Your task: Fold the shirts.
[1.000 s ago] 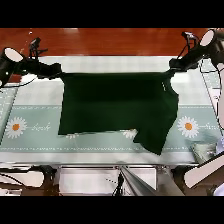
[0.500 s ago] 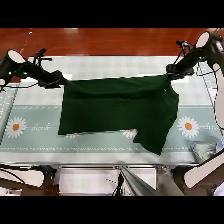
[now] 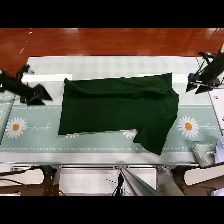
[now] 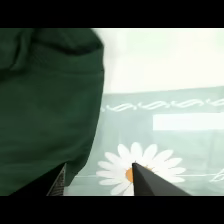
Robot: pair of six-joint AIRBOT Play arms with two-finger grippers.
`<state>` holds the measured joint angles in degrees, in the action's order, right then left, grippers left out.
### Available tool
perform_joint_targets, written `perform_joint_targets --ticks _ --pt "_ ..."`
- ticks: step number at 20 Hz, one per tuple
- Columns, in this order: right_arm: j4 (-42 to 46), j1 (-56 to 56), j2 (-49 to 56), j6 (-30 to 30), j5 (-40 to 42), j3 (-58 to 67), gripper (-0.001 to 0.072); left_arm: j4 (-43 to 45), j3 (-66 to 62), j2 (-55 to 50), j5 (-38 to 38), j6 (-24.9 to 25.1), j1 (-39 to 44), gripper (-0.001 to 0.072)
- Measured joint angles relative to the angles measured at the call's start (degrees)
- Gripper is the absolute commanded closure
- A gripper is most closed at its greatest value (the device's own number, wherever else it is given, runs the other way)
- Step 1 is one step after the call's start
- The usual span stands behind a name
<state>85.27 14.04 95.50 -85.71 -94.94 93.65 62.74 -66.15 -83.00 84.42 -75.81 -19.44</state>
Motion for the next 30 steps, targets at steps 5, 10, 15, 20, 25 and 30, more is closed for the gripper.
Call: perform_joint_targets --ticks 5,10,15,20,25,30 --pt "-6.3 1.4 -9.1 3.5 9.1 -16.1 0.0223 -2.8 18.3 8.1 -3.1 5.1 -4.4 0.0065" --pt "-10.2 1.4 -11.5 4.8 11.5 -22.3 0.0223 -4.9 25.6 9.5 -6.2 7.6 -4.9 0.0065" --pt "-11.3 1.4 -13.2 5.1 12.3 -23.7 0.0223 -7.4 27.3 8.1 -10.6 7.2 -1.4 0.0072" --pt "-11.1 1.8 -16.1 5.2 12.6 -24.0 0.0223 -11.5 27.6 3.6 -13.6 6.8 3.9 0.0689" --pt "-9.1 7.2 -19.4 5.8 11.4 -28.9 0.0223 -12.8 27.6 3.0 -12.6 7.2 4.0 0.0689" --pt "-12.0 9.3 -26.1 8.1 16.5 -45.4 0.0223 -14.2 27.6 4.3 -12.0 9.1 1.6 0.0689"
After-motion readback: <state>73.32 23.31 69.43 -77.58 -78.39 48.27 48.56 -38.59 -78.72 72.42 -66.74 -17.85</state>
